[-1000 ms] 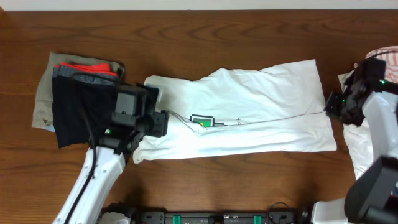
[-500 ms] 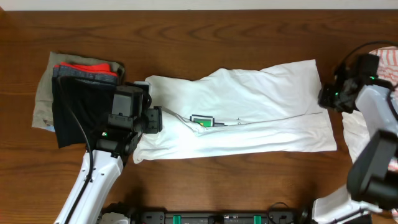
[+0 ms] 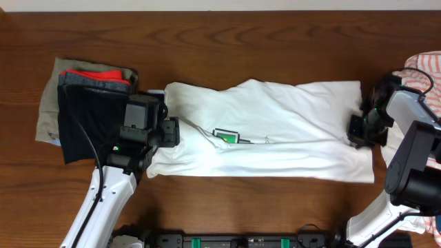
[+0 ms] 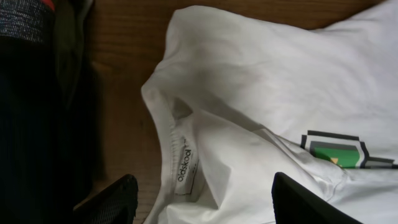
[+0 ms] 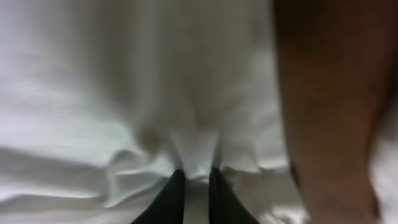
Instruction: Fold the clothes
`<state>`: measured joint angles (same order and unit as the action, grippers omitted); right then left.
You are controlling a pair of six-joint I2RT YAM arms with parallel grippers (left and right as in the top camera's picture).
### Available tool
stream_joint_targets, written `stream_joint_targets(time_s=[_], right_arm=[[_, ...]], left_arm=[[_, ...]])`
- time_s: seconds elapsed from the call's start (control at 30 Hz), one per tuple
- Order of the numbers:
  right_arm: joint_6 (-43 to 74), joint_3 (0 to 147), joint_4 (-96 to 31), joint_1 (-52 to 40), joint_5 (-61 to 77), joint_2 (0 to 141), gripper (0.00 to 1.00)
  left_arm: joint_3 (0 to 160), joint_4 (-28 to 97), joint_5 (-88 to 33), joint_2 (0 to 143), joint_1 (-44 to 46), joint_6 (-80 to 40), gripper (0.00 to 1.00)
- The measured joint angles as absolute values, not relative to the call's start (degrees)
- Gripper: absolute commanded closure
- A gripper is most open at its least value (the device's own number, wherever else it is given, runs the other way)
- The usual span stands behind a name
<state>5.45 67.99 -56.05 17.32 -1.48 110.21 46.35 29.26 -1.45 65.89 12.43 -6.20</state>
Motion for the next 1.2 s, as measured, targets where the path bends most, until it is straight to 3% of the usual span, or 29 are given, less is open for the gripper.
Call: stream_joint_targets(time_s=[0.23,0.33,0.47,0.53,0.97,1.2], right_arm=[[11.31,67.94,-58.11,17.72,-7.22,110.21,0.87],[11.11,67.96,-54.87,17.72,-6.96,110.21,0.83],[9.39,68.88,-51.13,17.72,-2.83,109.49,0.64],[8.21,70.48,-48.71,17.72,-0.56,108.25,0.59],[3.29,78.26,-49.01,17.72,5.67,101.95,0.56],[2.92,78.26,-49.82,17.72,5.85,101.95,0.56]], left_arm=[[46.35,29.04,-1.43,65.89,12.43,-6.2,0.3],[46.35,26.04,-1.37,65.91,12.43,-6.17,0.23],[46.39,20.51,-2.46,66.83,12.19,-6.39,0.2],[46.89,19.29,-4.49,68.9,11.44,-6.42,0.2],[68.82,19.64,-18.65,100.49,1.63,-5.54,0.19],[74.43,19.46,-22.28,110.3,-0.93,-5.08,0.2]])
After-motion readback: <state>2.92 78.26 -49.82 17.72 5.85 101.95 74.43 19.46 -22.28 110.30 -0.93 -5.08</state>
